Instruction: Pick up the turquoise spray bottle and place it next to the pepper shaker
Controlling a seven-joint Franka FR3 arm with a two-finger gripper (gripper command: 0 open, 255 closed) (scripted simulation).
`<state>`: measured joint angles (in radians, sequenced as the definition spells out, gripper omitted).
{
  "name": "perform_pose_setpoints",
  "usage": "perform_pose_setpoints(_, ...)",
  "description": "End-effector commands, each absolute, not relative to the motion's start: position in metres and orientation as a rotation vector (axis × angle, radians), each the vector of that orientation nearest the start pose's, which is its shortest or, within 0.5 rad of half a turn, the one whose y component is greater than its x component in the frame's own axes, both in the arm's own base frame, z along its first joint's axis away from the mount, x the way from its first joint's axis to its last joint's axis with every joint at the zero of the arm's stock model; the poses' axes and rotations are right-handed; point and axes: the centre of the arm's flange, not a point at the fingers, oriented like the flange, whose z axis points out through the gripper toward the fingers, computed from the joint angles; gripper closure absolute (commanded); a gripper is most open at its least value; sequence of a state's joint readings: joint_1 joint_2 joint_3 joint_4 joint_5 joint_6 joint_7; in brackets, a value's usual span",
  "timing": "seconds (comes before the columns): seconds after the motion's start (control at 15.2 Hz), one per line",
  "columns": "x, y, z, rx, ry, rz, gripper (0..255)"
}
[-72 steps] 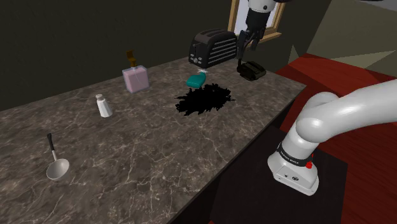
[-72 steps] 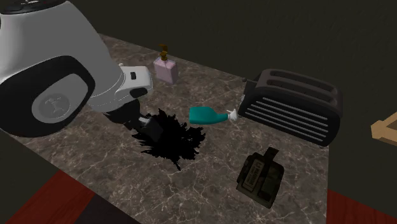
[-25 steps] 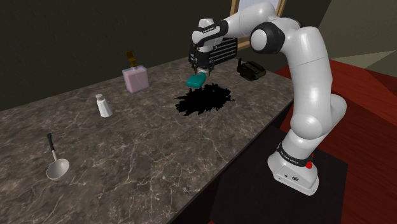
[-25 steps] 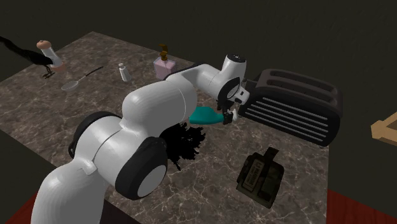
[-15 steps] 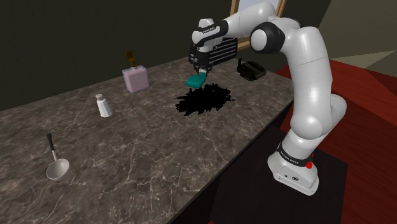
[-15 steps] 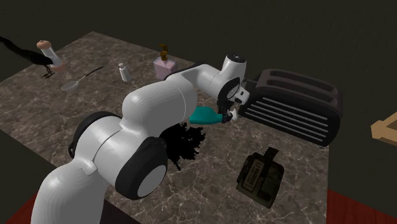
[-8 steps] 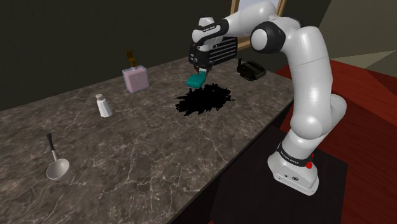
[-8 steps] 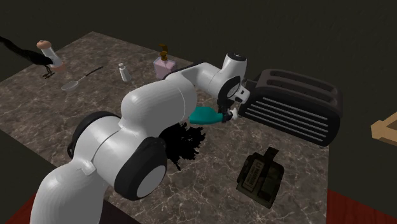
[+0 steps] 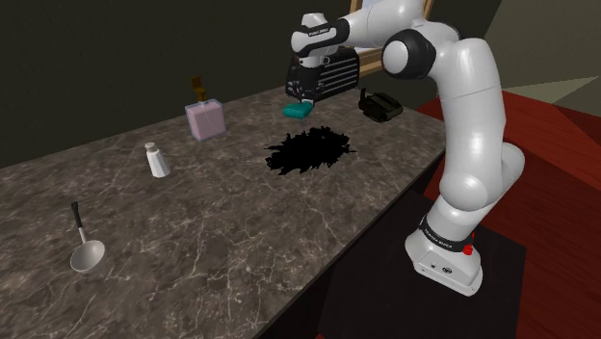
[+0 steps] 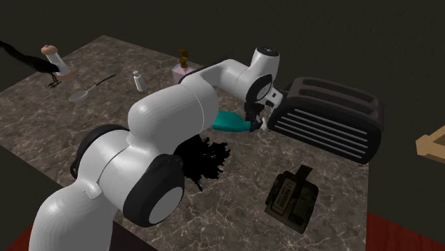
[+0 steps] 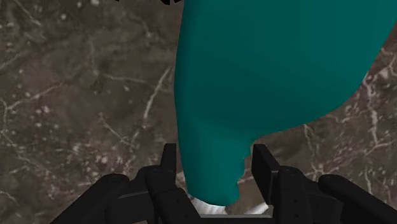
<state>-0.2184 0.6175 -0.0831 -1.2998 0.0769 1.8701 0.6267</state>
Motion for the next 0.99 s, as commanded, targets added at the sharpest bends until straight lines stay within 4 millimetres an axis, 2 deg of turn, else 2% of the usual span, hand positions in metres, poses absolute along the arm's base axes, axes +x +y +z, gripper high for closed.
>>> perform_pose_setpoints(0.0,0.695,-0.196,0.391,-2.786,1.413,0.075,255)
perform_pose_setpoints(0.92,0.695,-0.196,0.465,-2.786,1.413,0.075,255)
